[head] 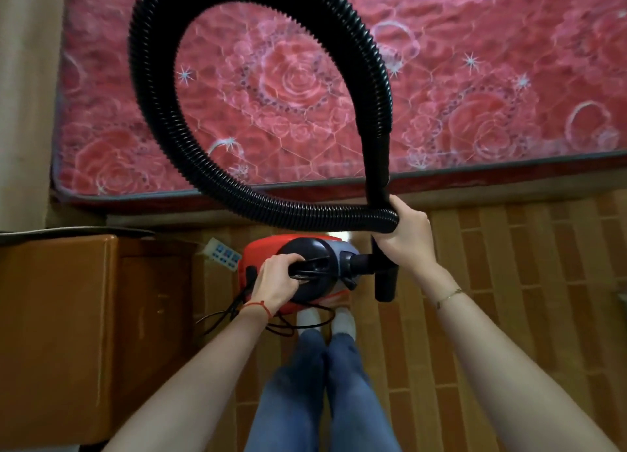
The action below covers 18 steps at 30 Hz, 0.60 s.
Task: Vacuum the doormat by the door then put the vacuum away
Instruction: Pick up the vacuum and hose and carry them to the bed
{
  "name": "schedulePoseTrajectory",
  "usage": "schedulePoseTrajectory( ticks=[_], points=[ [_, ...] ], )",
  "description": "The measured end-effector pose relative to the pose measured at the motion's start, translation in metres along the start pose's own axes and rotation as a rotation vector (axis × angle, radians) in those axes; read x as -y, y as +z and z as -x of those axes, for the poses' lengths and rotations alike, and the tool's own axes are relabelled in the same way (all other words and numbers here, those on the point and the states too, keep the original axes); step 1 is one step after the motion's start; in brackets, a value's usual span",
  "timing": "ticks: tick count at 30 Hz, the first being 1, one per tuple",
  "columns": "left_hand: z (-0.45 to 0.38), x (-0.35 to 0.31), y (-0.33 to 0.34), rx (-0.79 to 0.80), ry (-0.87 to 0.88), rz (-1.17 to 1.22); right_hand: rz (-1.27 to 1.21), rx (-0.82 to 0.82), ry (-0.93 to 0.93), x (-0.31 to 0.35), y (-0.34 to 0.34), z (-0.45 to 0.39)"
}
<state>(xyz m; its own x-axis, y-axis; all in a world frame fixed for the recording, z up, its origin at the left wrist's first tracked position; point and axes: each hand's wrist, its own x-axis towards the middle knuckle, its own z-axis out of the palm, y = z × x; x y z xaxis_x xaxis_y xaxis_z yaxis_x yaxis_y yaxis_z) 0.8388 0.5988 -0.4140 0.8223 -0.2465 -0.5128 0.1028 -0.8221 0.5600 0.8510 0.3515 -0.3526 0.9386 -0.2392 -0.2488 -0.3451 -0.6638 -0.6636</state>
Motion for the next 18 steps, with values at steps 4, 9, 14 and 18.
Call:
schedulePoseTrajectory(
  ticks=[4, 9, 14, 18],
  points=[
    [-0.042, 0.030, 0.046, 0.036, 0.007, -0.024, -0.020, -0.004, 0.049, -0.052, 0.038, -0.019],
    [-0.093, 0.061, 0.101, 0.073, -0.002, -0.062, -0.013, -0.008, 0.088, -0.115, 0.082, -0.042],
    [-0.140, 0.081, 0.141, 0.097, 0.008, -0.104, -0.006, -0.023, 0.111, -0.164, 0.121, -0.067],
    [-0.172, 0.093, 0.166, 0.103, -0.019, -0.114, 0.000, -0.046, 0.144, -0.192, 0.143, -0.091]
  ],
)
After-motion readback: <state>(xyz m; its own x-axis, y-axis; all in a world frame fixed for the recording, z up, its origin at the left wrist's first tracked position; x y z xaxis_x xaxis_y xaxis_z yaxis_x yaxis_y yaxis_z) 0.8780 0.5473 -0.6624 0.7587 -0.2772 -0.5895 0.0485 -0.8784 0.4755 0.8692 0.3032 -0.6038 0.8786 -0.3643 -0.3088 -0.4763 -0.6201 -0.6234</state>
